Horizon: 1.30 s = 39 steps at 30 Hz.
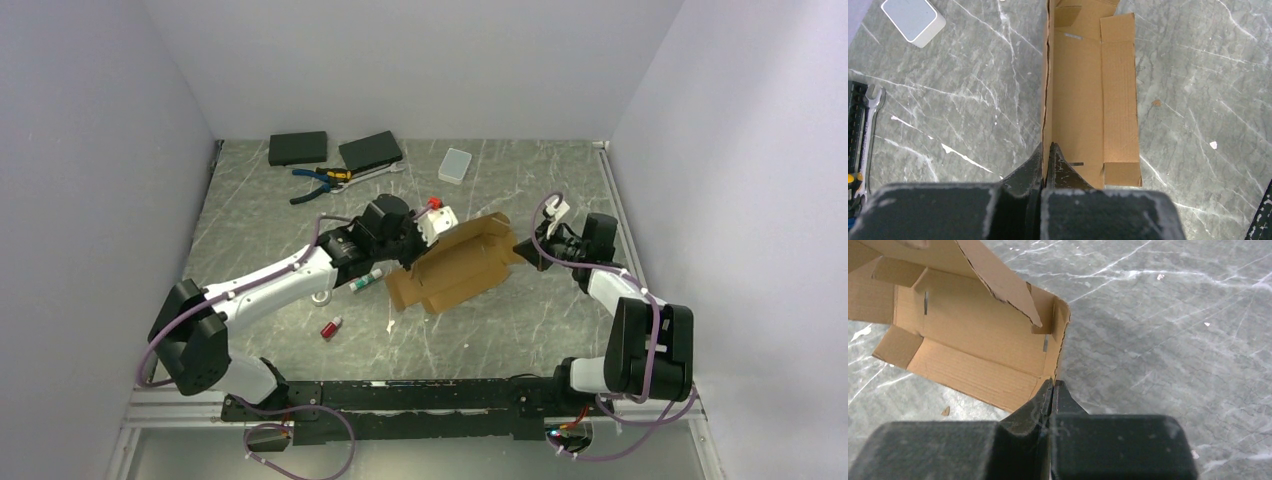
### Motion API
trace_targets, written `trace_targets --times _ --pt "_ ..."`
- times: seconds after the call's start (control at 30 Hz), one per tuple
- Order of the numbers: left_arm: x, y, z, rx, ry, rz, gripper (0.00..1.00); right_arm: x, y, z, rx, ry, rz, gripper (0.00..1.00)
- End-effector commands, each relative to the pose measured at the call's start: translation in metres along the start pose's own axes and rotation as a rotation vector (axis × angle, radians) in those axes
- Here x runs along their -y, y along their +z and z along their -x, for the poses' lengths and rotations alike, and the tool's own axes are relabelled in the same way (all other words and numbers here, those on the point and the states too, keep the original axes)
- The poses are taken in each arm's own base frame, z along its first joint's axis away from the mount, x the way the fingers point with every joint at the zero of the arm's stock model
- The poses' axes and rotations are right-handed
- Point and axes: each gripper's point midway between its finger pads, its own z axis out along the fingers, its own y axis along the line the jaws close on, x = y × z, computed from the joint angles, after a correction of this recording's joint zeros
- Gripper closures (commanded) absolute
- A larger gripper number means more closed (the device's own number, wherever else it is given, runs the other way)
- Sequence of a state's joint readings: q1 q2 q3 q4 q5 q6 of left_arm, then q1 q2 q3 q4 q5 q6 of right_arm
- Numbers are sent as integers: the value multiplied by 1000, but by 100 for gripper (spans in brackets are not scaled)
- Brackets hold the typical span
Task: Fold the paper box
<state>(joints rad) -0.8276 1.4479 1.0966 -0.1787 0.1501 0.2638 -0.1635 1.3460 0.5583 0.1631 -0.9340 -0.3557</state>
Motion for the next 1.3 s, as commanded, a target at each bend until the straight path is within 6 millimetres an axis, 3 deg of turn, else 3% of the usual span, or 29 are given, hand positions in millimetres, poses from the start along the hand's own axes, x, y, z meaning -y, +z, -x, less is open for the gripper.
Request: trace_targets --times 0.0,0.1,0.27,0.4,0.53,0.8,0.97,1.03,1.1,1.2,1.27 --pt "0 -11 28 107 8 25 100 -19 -8 6 17 -82 94 99" --pt "5 -13 30 129 42 11 100 -26 -11 1 10 -97 120 95" --pt "11 -18 35 142 99 -17 100 -22 -14 4 5 -56 105 82" --pt "18 -20 38 154 120 -35 100 -10 -12 16 23 -35 58 71" --pt "20 -21 37 153 125 -37 100 5 -11 26 17 15 -8 67" --pt "19 -22 43 155 133 -27 100 38 -15 25 -51 52 -173 59" --pt "16 -24 45 157 144 -16 100 38 -12 25 -71 84 -145 68" --pt "15 -25 46 159 151 -13 100 36 -10 24 -77 107 -119 80" --pt "13 -27 49 160 161 -4 100 34 -8 26 -72 119 -99 100" --pt "6 -29 54 165 182 30 100 32 -6 38 -24 117 -86 100" --pt "-4 -31 62 171 201 72 100 36 -6 62 65 76 -94 100"
